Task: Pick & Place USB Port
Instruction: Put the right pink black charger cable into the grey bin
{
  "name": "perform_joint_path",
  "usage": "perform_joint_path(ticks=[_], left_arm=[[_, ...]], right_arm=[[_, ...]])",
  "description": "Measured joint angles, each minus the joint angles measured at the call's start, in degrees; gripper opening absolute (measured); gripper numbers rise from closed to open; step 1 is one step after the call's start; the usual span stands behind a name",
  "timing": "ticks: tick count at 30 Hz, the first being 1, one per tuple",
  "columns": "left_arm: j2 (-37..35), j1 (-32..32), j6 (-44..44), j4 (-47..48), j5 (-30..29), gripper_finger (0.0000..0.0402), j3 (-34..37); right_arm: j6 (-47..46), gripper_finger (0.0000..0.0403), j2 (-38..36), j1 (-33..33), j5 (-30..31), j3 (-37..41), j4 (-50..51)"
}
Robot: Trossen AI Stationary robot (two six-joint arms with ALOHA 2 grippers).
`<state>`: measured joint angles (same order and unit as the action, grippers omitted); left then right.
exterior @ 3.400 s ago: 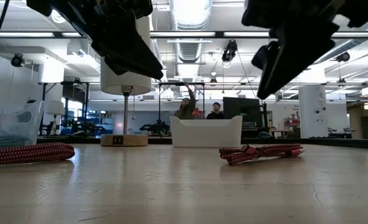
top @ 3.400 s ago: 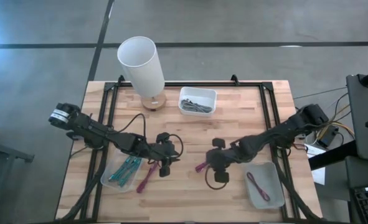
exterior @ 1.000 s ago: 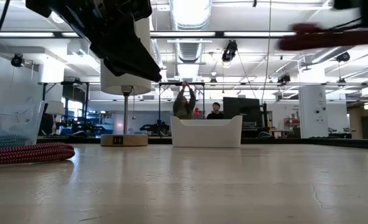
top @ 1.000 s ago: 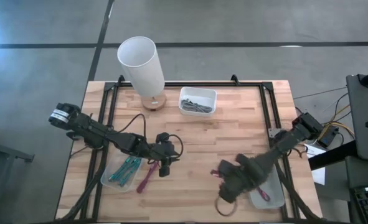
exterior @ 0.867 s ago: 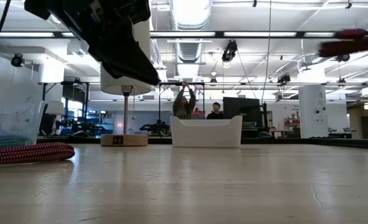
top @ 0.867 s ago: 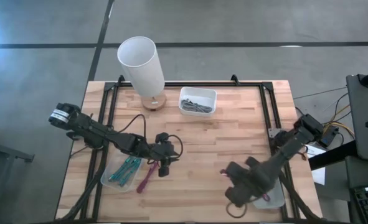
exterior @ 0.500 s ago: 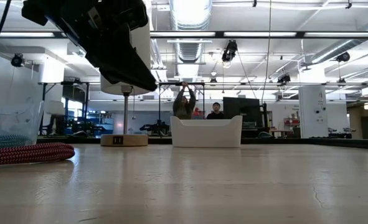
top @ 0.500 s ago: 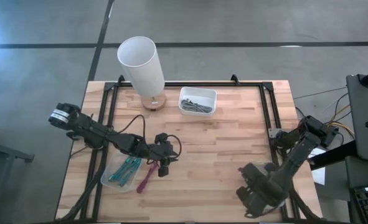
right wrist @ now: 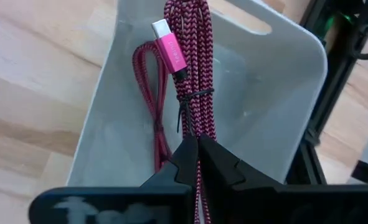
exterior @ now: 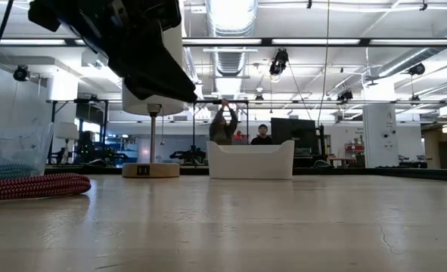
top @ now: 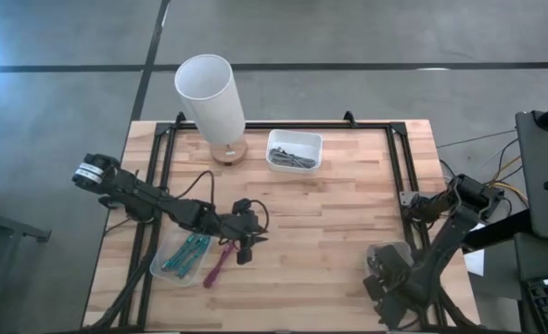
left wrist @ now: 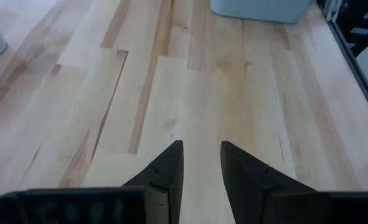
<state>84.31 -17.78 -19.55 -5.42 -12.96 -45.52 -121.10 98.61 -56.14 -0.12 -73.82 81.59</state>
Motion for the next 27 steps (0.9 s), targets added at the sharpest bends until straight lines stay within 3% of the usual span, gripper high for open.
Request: perform_joint_path(ticks=[13,27], left_arm=[[0.0,0.0,0.0,-0.4,0.0,0.0103,0.0],[0.0,0.0,0.0,-0.6,0.0,0.0103,0.0]], right_arm=[[-1.5,0.0008,0.0,0.2,0.2,12.0,-12.9],[6.4,0.0009,0.0,0.2,0.2,7.6,-11.3]])
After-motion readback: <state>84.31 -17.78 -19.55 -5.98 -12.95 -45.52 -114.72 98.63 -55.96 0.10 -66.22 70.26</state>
